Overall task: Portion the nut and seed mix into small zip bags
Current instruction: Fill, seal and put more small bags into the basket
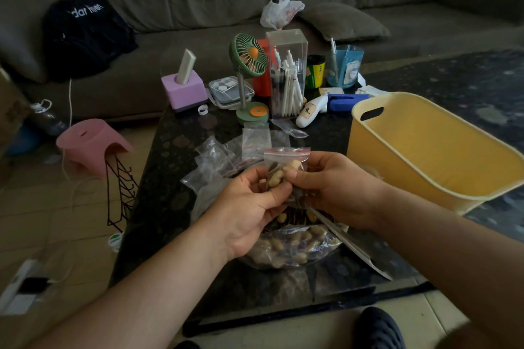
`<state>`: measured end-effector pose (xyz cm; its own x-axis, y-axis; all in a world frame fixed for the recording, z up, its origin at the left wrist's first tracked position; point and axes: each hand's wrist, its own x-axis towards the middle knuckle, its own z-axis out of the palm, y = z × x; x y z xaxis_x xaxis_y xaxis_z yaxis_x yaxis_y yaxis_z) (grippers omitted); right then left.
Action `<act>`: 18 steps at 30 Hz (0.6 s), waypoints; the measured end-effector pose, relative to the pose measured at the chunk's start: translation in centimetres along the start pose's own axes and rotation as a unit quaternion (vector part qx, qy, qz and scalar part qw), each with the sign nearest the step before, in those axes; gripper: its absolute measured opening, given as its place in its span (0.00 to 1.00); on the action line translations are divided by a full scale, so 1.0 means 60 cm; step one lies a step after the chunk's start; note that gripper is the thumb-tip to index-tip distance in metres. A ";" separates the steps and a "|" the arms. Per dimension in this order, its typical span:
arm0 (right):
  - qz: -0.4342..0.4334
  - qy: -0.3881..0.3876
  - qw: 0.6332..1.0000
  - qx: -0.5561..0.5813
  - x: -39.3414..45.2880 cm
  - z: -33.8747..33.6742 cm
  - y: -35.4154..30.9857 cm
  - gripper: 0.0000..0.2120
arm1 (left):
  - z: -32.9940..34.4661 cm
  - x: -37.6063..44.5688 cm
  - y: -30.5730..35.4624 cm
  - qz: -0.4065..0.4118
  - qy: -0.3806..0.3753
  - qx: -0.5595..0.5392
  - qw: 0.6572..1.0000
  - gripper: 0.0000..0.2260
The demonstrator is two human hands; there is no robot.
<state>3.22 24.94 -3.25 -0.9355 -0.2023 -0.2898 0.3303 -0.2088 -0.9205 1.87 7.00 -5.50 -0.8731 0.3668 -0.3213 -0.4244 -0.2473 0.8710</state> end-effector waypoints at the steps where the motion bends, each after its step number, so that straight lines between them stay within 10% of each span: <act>1: 0.007 0.003 1.000 0.020 -0.001 0.000 -0.002 0.13 | 0.001 0.000 -0.001 -0.005 -0.012 -0.005 1.000 0.23; 18: 0.030 0.031 0.999 -0.022 0.002 -0.008 -0.005 0.16 | 0.003 -0.004 0.004 0.008 -0.011 -0.004 1.000 0.21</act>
<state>2.93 25.42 -3.16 -0.9210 -0.1529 -0.3584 0.3805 -0.1551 -0.9117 2.01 7.00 -5.13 -0.8741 0.3830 -0.2987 -0.4122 -0.2596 0.8733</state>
